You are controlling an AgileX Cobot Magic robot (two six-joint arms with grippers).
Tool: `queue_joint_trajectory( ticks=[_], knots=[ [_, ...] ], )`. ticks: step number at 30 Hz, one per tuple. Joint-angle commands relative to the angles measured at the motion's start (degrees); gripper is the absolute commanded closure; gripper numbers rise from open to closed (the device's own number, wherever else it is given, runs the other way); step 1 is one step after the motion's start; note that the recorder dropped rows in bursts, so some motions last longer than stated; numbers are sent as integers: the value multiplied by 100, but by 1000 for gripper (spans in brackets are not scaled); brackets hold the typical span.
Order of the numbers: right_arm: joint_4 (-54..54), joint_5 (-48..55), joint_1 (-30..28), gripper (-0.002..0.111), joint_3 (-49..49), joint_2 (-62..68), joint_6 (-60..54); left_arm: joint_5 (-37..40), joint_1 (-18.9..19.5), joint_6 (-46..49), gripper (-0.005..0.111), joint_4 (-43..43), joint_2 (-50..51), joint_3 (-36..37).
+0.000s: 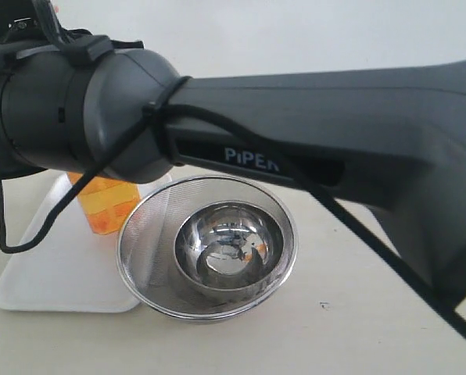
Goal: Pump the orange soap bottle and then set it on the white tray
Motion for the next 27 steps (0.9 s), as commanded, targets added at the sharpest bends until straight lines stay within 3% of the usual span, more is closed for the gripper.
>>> queue_joint_trajectory(
  ticks=[1, 22, 25, 27],
  knots=[
    [-263, 76, -4, 108, -78, -247, 354, -9, 16, -32, 102, -63, -6, 17],
    [-263, 872, 99, 107, 438, -247, 172, -9, 16, -32, 102, -63, -6, 17],
    [-263, 899, 99, 94, 438, -247, 135, -9, 16, -32, 102, -63, -6, 17],
    [-263, 899, 99, 77, 438, -247, 149, -9, 16, -32, 102, -63, -6, 17]
  ],
)
